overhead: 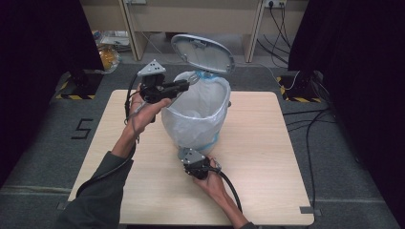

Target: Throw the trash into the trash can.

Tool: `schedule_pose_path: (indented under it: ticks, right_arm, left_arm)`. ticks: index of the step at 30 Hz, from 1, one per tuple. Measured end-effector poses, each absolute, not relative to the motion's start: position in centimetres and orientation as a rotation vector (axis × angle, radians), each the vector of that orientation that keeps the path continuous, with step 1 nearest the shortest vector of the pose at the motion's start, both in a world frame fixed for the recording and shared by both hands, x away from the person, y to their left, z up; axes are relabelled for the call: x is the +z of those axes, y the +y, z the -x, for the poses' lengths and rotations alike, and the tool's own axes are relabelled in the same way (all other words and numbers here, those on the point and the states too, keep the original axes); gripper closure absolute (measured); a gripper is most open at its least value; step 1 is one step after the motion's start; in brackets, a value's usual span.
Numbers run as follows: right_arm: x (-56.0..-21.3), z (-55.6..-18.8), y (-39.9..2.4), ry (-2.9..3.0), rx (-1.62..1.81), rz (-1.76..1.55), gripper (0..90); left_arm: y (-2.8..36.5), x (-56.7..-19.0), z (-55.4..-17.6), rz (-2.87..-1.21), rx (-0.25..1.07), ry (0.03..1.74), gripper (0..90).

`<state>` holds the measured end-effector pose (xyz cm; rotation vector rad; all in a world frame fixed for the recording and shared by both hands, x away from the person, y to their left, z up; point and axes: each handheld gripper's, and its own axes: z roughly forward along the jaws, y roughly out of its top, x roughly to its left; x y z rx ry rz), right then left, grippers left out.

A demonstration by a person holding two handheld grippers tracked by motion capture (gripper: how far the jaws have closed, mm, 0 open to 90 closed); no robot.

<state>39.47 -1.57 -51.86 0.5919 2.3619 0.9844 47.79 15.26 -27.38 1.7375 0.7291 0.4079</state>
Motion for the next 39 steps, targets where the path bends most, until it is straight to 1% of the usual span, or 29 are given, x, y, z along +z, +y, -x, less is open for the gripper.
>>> schedule_pose_path:
  ticks: [14, 15, 17, 18, 19, 23, 28, 32, 37, 39]
  right_arm:
    - [-51.8, -39.5, -1.6, 2.361, 0.979, -0.586, 65.7]
    - [-51.8, -39.4, -1.6, 2.361, 0.977, -0.584, 65.6]
    - [-51.8, -39.4, -1.5, 2.360, 0.976, -0.583, 65.6]
    - [-51.8, -39.4, -1.5, 2.361, 0.976, -0.584, 65.6]
    - [-51.8, -39.4, -1.5, 2.361, 0.976, -0.584, 65.6]
    - [-51.8, -39.5, -1.6, 2.362, 0.983, -0.584, 65.4]
    - [-51.8, -39.5, -1.6, 2.364, 0.984, -0.586, 65.3]
    - [-51.8, -39.5, -1.6, 2.364, 0.982, -0.585, 64.9]
    - [-51.8, -39.5, -1.6, 2.364, 0.983, -0.586, 64.9]
    - [-51.9, -39.5, -1.6, 2.367, 0.986, -0.590, 64.9]
  left_arm:
    - [14.4, -28.3, -49.3, -1.736, 0.396, 0.768, 80.1]
    - [14.3, -28.5, -49.4, -1.725, 0.401, 0.773, 79.1]
    - [14.3, -28.5, -49.5, -1.718, 0.401, 0.779, 72.1]
    - [14.3, -28.5, -49.6, -1.702, 0.397, 0.801, 72.1]
    - [14.4, -28.5, -49.7, -1.701, 0.397, 0.802, 66.9]
    - [14.7, -28.5, -49.5, -1.704, 0.390, 0.807, 59.8]
    - [14.9, -28.3, -49.0, -1.715, 0.385, 0.803, 55.6]
    - [15.1, -28.1, -48.5, -1.741, 0.382, 0.797, 50.6]
    - [15.5, -27.8, -48.0, -1.753, 0.378, 0.789, 47.7]
    - [15.6, -27.7, -47.7, -1.760, 0.374, 0.791, 43.0]
